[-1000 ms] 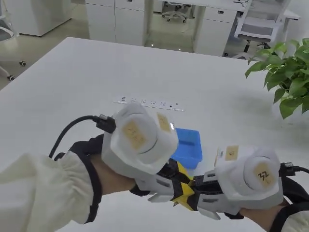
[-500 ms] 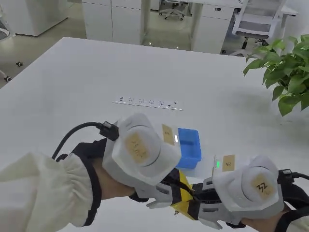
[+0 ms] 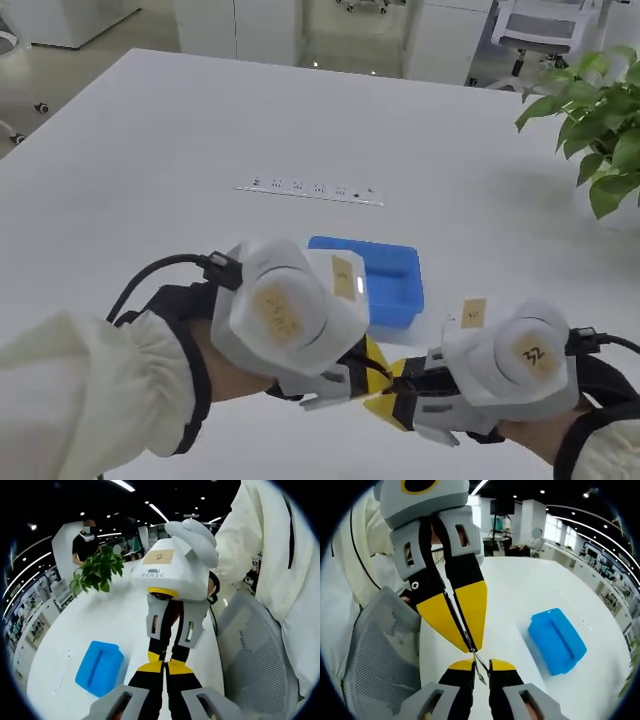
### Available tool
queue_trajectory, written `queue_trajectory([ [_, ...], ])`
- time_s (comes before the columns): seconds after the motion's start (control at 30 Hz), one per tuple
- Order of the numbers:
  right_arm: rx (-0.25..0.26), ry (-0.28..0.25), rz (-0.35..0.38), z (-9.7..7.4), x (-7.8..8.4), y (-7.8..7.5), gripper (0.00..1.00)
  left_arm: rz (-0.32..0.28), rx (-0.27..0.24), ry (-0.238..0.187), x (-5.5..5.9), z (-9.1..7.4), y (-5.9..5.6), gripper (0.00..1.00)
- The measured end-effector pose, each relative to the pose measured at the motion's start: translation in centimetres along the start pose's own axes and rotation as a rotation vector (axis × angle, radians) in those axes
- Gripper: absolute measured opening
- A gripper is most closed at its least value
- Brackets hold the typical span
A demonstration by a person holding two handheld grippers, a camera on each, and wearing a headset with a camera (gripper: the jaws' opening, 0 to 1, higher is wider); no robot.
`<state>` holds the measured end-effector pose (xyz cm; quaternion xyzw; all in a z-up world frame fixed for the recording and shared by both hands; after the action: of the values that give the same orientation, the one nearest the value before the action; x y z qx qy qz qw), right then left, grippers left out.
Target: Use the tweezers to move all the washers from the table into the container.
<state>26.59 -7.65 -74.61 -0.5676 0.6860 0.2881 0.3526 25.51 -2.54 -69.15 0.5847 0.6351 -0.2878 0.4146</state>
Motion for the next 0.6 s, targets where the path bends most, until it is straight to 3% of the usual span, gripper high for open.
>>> queue_trajectory([
  [0.23,0.016,0.045,0.008,1.0,1.7,-1.8,0.08,-0.012,-0.018,0.026,2.0,0.8,1.4,0.0],
  [0.4,0.014,0.074,0.036,1.7,2.9,-2.9,0.08,-0.051,-0.02,0.055,4.4,1.5,2.4,0.0],
  [0.6,0.016,0.132,0.002,3.1,4.6,-3.7,0.08,-0.073,-0.015,0.108,7.3,2.8,3.1,0.0],
])
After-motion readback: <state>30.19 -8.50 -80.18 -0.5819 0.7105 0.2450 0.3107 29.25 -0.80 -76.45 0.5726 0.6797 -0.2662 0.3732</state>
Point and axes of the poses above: the centre of the closed fingertips' face, and the gripper's own axes: z roughly forward along the fingers, y roughly to its left, x roughly out of its underside, the point moved 5 cm from there along -z, roughly backward along the fingers, and after that the axes turned 11 degrees about -y, right-handed, at the moved point
